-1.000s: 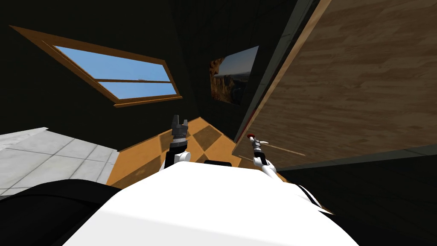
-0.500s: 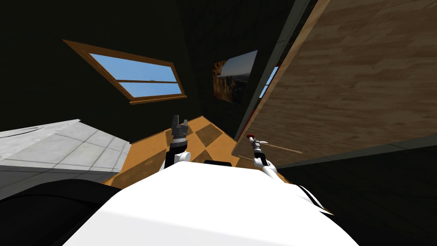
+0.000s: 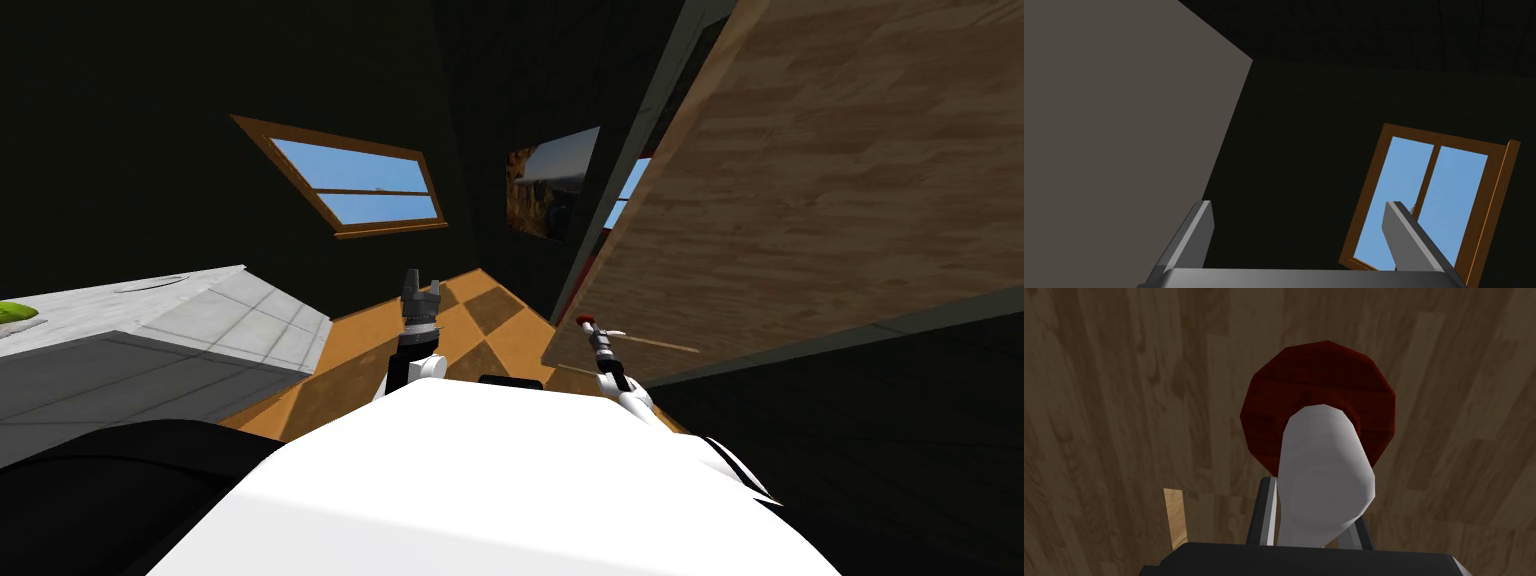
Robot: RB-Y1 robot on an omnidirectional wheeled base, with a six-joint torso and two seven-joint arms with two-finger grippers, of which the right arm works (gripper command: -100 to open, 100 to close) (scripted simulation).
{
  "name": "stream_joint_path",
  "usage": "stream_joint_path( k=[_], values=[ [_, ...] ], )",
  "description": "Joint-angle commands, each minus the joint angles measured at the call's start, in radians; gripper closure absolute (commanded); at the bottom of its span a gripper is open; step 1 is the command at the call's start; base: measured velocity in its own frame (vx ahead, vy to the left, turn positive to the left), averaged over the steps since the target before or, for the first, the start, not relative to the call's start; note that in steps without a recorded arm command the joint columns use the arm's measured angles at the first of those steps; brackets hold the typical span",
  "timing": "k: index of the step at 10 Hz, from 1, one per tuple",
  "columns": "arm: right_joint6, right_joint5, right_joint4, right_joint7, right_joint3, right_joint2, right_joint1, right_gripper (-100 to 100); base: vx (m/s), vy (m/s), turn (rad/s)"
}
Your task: Pull the door open
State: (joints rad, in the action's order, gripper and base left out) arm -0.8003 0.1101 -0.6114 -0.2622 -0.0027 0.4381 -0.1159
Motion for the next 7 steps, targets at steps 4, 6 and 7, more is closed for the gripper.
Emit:
stream_joint_path(
  k=[4,6,7],
  values=[
    [-0.036,-0.015,-0.007,-0.041,0.037,0.025,0.023,100,-0.159,-0.051,0.080],
    [-0.064,-0.025,-0.012,-0.068,0.061,0.045,0.039,100,-0.226,-0.051,0.083],
    [-0.079,-0.029,-0.015,-0.081,0.073,0.055,0.047,100,-0.220,-0.062,0.080]
  ],
)
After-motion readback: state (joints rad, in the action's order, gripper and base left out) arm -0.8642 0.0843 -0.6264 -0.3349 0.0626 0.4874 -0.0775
